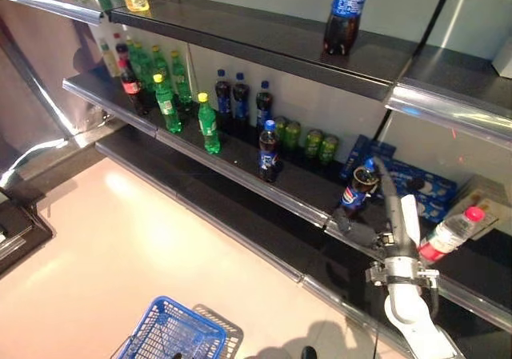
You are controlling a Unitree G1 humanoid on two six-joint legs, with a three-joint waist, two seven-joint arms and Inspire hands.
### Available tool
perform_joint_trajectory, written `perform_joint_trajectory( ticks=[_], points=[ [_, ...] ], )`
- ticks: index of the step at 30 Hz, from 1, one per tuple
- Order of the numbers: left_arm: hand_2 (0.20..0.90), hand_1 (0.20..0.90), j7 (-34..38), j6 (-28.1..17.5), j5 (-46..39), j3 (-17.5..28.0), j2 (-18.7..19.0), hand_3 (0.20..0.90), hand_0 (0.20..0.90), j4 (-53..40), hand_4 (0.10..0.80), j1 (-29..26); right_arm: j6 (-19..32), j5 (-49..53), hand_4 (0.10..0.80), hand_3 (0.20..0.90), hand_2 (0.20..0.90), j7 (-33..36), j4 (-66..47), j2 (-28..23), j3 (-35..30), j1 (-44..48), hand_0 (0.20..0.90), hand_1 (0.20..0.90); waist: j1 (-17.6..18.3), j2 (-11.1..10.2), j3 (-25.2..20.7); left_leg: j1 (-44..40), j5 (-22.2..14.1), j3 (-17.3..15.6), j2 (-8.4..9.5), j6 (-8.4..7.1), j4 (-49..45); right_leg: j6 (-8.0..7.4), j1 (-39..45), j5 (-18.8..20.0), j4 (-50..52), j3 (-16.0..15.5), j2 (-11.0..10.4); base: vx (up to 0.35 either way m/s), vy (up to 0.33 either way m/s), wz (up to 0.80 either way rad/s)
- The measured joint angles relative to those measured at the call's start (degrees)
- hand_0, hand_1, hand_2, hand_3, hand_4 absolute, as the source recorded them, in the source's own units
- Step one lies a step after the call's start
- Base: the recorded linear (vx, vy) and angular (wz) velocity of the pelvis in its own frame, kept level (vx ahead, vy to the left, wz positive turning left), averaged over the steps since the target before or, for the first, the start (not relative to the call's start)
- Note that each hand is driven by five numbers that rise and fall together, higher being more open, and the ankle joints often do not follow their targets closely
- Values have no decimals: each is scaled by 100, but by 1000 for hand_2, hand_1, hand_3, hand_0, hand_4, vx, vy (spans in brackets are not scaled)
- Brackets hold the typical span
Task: Pick up the drink and place into the basket.
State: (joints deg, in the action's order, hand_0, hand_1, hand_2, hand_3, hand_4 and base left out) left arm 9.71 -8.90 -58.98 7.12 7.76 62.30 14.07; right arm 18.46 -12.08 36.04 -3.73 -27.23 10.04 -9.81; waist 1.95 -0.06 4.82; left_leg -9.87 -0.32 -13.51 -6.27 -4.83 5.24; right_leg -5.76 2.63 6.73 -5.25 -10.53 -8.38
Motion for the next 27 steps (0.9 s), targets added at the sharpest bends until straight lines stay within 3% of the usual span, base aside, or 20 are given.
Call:
perform_joint_trajectory(
  ticks=[15, 27],
  points=[
    [300, 300, -19, -69, -107, -99, -2, 200, 300, 0, 100, -41, 33, -18, 800, 900, 900, 925, -31, -1, -67, -25, 900, 900, 21, -12, -33, -14, -1, -18, 34, 4, -25, -16, -26, 18, 2, 29, 11, -2, 4, -1],
    [300, 300, -14, -89, -165, -214, -7, 200, 300, 0, 100, -14, -47, 792, 800, 900, 900, 899, -30, 21, -44, -26, 900, 900, -8, -13, -31, 4, -3, -16, 35, 7, -31, -21, -36, 13, 5, 24, 8, 47, -7, 0]
  ],
)
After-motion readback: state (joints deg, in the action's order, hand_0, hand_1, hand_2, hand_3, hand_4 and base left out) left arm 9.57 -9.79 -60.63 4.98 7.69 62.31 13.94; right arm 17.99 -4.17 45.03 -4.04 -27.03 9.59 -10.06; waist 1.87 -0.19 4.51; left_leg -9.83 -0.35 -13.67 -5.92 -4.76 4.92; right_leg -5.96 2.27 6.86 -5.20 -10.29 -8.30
